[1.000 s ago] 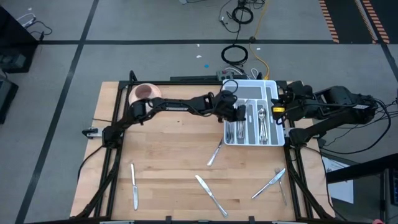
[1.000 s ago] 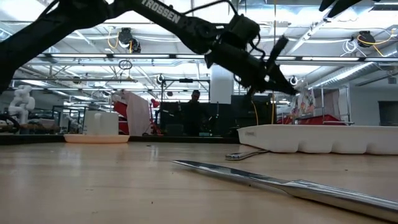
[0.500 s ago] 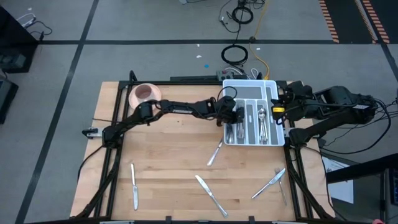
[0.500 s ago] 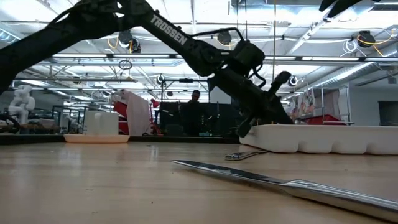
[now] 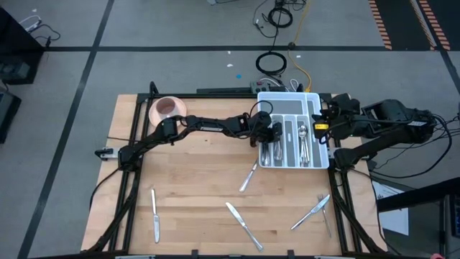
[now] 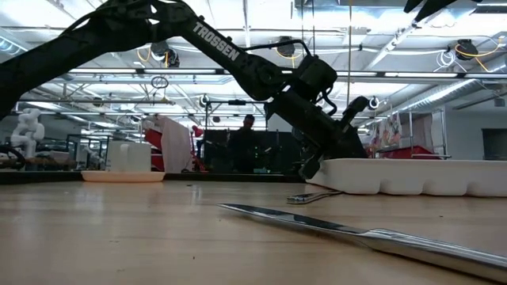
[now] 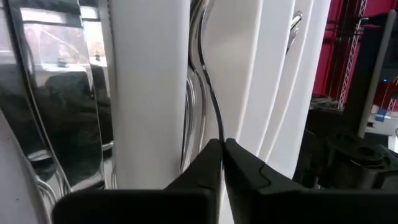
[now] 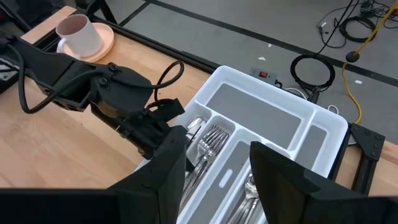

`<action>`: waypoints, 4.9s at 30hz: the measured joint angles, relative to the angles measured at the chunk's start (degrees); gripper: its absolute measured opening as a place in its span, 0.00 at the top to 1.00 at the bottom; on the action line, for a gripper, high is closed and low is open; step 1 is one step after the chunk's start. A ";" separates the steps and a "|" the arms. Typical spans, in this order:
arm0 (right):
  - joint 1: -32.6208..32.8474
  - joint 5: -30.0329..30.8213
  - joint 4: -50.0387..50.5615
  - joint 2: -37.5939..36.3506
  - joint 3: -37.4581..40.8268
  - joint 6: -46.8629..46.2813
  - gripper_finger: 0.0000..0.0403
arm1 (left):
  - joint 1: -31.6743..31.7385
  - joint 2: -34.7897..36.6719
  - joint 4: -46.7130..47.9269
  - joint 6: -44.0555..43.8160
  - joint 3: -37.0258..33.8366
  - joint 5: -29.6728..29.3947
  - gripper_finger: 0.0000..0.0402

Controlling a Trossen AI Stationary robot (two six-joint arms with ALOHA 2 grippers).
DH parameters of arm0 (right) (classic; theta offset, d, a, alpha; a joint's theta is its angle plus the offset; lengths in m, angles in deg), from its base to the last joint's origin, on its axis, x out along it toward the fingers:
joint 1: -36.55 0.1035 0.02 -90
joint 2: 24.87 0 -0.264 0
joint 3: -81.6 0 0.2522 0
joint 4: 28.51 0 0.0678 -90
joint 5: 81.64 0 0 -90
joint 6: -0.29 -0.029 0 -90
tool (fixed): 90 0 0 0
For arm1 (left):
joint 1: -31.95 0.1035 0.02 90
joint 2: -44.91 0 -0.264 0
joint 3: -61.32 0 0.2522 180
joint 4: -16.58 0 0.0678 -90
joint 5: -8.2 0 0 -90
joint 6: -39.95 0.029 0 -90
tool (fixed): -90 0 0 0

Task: Sort silverware
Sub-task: Put the silver fork into the white silverware tray, then put the silver table knife into the white silverware tray

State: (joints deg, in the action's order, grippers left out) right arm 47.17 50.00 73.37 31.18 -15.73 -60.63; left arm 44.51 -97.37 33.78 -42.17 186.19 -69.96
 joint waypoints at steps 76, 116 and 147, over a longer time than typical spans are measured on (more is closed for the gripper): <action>31.24 -46.66 -25.19 13.30 36.31 7.75 0.58 | -0.09 50.17 38.35 57.47 0.07 22.99 0.61; 41.50 -47.56 -46.22 41.02 35.78 24.15 0.94 | -0.33 50.16 47.08 60.04 0.00 13.13 0.61; 26.13 -32.86 -28.09 41.81 16.66 33.57 1.00 | -0.17 50.39 59.37 67.70 0.00 12.14 0.61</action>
State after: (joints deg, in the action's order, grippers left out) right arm 73.29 17.14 45.28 72.99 0.92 -27.06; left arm 44.33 -46.98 93.15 25.53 186.19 -57.82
